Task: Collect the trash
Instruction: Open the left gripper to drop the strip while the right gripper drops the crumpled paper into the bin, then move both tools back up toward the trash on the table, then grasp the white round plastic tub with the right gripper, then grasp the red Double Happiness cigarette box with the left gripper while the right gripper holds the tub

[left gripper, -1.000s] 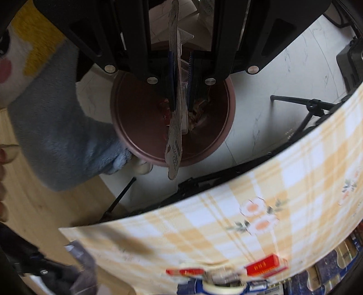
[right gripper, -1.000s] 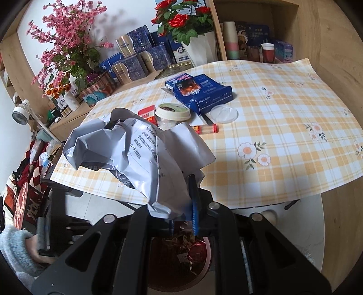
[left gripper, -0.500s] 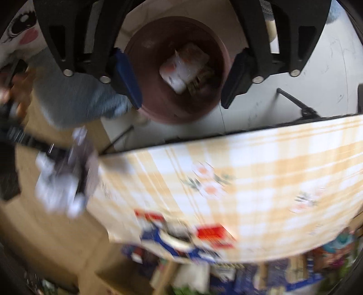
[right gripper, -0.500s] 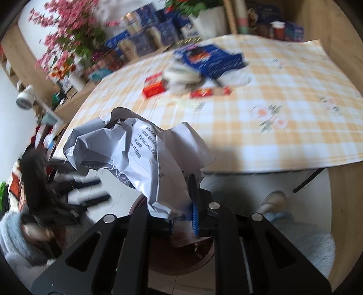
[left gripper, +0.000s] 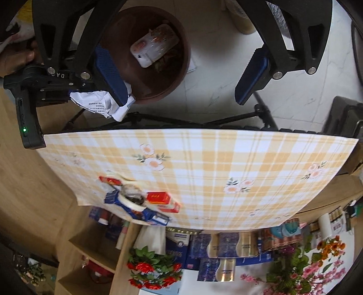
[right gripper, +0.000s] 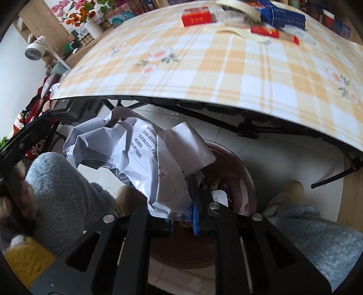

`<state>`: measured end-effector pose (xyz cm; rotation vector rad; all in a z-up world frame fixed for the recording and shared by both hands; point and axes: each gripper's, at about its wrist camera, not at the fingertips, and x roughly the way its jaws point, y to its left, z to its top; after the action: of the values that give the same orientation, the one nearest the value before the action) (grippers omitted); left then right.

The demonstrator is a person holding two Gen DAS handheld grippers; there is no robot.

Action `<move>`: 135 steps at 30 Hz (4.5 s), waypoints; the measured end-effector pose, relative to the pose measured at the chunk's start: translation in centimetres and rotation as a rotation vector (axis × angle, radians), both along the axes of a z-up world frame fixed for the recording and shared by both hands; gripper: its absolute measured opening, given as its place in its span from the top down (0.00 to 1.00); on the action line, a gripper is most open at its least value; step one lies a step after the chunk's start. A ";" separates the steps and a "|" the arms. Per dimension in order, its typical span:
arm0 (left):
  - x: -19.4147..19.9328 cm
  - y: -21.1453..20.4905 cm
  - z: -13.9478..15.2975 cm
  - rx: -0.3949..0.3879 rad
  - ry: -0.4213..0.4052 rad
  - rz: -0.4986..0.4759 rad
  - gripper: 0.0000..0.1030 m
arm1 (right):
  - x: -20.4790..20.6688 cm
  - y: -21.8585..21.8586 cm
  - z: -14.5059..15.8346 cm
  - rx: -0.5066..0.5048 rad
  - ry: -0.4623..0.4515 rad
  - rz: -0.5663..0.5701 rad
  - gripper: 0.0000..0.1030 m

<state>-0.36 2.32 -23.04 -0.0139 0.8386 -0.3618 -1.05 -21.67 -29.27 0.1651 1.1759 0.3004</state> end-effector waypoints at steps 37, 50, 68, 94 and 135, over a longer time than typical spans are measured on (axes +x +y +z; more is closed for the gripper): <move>0.9 1.2 -1.4 -0.002 0.068 0.073 0.08 | 0.0 -1.4 -1.4 -0.021 -0.018 -0.049 0.06; 1.9 2.0 -0.2 0.037 0.063 0.171 0.06 | 0.1 -2.7 4.3 -0.079 -0.189 -0.085 0.06; 8.8 -0.1 6.5 0.060 -0.125 0.172 0.06 | 13.4 -4.7 10.7 -0.376 -0.263 0.006 0.06; 16.1 0.0 4.0 -0.106 0.113 0.207 0.06 | 27.1 -1.2 8.8 -0.471 -0.115 0.099 0.62; 27.5 -14.6 -0.6 -0.072 0.346 0.061 0.33 | 13.5 -21.3 15.1 0.087 -0.351 -0.447 0.80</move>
<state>27.15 -12.24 -23.69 -0.1722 1.1643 -0.3368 12.49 -42.95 -14.20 0.4263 0.7520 -0.0168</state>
